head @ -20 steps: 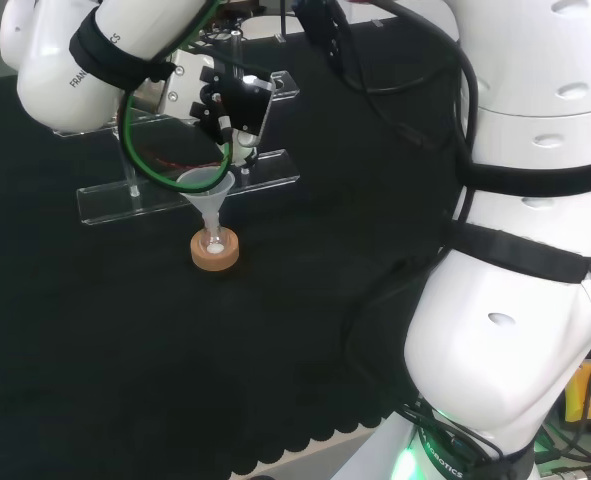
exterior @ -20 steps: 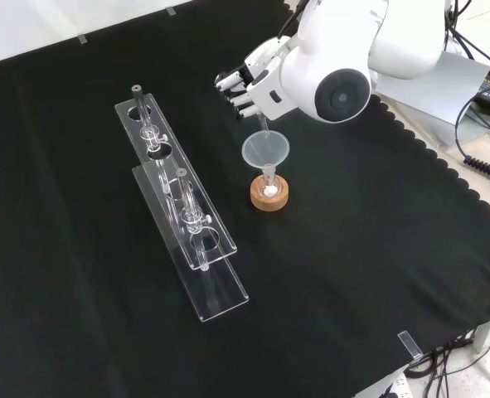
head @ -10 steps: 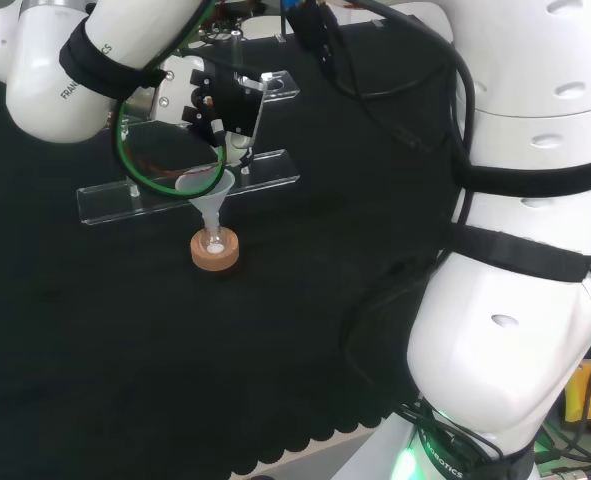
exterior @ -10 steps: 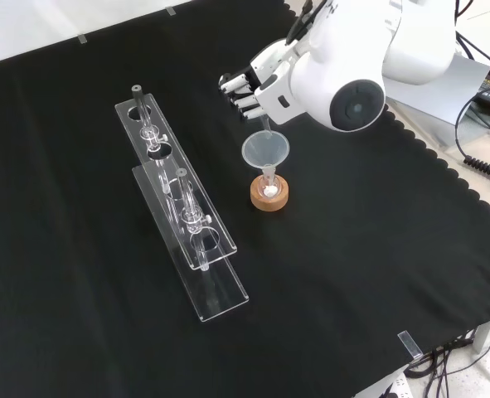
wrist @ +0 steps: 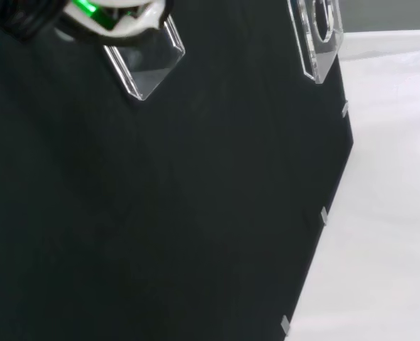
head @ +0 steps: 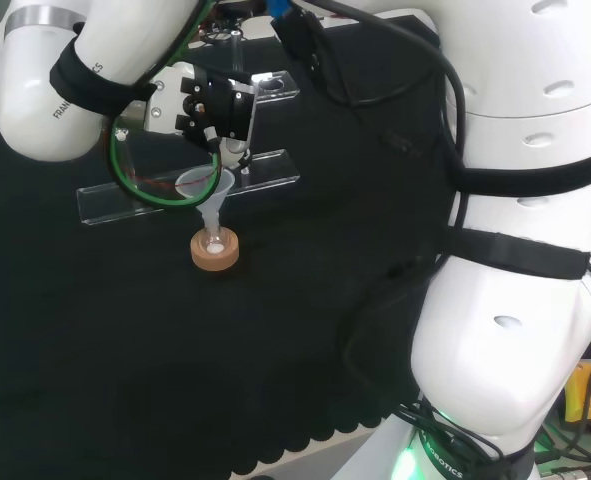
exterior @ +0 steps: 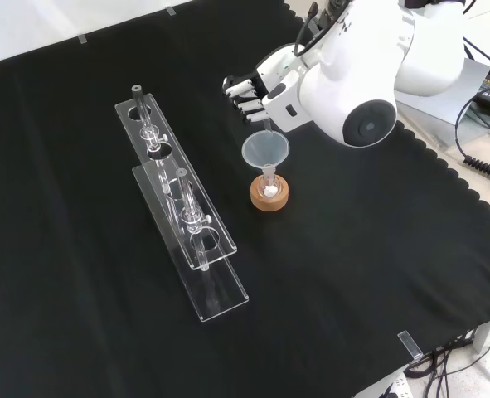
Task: Pour all the NaCl from the weighing funnel into the round-bottom flask.
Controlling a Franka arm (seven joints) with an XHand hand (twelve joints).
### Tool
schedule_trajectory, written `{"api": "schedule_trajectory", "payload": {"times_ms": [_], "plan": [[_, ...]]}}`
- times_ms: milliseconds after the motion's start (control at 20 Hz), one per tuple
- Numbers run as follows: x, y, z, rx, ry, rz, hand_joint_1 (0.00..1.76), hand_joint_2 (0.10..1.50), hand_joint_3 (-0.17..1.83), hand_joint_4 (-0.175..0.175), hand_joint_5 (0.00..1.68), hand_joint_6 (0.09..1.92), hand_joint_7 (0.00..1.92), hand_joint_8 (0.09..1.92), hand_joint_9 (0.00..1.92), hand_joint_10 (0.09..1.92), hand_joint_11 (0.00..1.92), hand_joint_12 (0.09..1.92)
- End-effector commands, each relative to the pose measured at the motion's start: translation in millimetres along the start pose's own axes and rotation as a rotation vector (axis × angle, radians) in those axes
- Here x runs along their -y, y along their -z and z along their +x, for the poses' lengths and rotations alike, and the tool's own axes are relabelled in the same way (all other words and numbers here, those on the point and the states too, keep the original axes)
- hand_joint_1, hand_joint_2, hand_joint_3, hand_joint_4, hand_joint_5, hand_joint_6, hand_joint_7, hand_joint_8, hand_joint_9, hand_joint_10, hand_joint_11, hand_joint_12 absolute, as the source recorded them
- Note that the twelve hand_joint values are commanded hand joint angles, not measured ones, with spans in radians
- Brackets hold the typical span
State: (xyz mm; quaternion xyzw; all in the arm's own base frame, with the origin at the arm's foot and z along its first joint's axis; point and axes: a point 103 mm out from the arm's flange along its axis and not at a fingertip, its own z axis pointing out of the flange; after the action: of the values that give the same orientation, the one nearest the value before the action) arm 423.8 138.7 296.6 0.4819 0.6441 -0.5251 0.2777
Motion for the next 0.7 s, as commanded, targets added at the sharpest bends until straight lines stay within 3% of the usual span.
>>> {"api": "schedule_trajectory", "payload": {"times_ms": [50,700], "plan": [[0.7,0.8,1.8,0.040,-0.019,0.004,1.06,0.72,0.75,0.175,1.05,1.09,0.77,0.71,1.00,0.54,0.53,1.27],[0.3,9.0,4.3,0.088,-0.030,0.005,1.06,0.72,0.75,0.175,1.06,1.08,0.76,0.71,1.01,0.53,0.56,1.25]]}}
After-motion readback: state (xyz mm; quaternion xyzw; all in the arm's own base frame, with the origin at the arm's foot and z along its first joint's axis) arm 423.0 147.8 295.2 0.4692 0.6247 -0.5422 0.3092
